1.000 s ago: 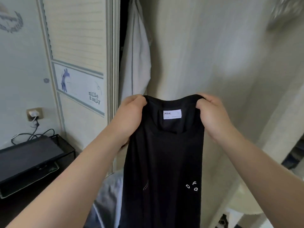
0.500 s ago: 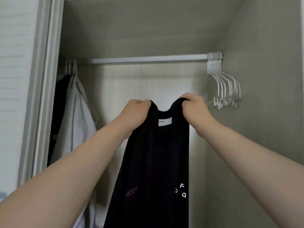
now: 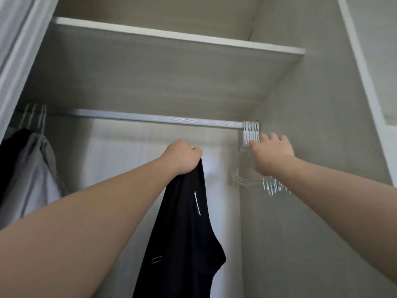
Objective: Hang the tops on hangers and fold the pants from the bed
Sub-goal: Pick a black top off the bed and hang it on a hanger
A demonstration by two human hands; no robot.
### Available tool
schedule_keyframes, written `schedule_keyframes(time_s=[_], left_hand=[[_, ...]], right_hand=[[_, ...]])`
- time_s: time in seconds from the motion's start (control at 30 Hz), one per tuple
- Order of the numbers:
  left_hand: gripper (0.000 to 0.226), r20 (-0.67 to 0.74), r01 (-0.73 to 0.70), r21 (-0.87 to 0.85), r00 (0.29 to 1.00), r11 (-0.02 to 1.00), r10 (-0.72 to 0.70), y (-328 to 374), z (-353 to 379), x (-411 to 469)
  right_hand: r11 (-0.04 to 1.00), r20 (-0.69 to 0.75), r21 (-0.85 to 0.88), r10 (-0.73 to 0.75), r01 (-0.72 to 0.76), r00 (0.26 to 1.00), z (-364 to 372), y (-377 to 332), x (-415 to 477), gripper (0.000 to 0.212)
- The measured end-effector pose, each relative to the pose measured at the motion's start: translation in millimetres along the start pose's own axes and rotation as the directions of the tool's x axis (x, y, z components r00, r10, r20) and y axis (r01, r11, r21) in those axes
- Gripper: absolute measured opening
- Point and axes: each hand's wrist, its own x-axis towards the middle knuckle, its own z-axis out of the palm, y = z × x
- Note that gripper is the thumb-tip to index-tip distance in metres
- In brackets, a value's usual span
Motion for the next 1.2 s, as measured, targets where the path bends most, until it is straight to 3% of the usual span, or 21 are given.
schedule_keyframes(time_s=[0.23,0.4,0.57,0.7,0.8,0.93,1.03,1.1,1.2], left_hand=[[0.039,-0.002,0.000,0.021,1.000,1.000,0.000,-7.6,-2.7,0.1],[0.040,0.015,0.007,0.027,1.000,1.000,-0.007,-16.4,-5.4,-6.5],[0.039,0.016,0.023,0.032,1.000,0.999,-0.023,-24.6,-6.4,-13.1],[0.038,0.013,0.025,0.024,1.000,0.999,-0.025,-26.8,-1.6,-15.7],[0.037,-0.005,0.039,0.022,0.999,0.999,-0.038,-25.5,4.7,-20.0],[0.035,-0.061,0.035,0.042,0.998,0.999,-0.033,-18.5,4.5,-35.7],[0.029,-0.115,0.050,0.060,0.992,0.997,-0.042,-8.5,-4.7,-51.9],[0.027,-0.153,0.062,0.077,0.987,0.995,-0.049,0.2,-14.0,-64.4],[0.027,-0.186,0.080,0.125,0.981,0.989,-0.056,17.5,-28.0,-88.6]], right_hand=[[0.999,-0.070,0.028,0.027,-0.025,0.997,19.2,18.3,5.3,0.033],[0.981,-0.105,0.179,0.097,-0.077,0.990,22.1,22.0,11.1,0.028],[0.984,-0.111,0.153,0.112,-0.094,0.988,19.1,18.9,13.9,0.029],[0.920,-0.123,0.366,0.196,-0.139,0.973,14.4,15.1,11.9,0.022],[0.699,-0.065,0.682,0.347,-0.212,0.936,9.1,12.0,0.8,0.017],[0.246,0.033,0.955,0.468,-0.166,0.883,3.7,4.4,-35.2,0.023],[-0.097,0.086,0.994,0.516,-0.041,0.853,-3.0,-1.1,-76.7,0.015],[-0.267,0.116,0.963,0.545,0.041,0.830,-6.1,-7.3,-107.8,0.015],[-0.567,0.252,0.823,0.389,0.015,0.886,-19.4,-12.7,-139.0,0.011]])
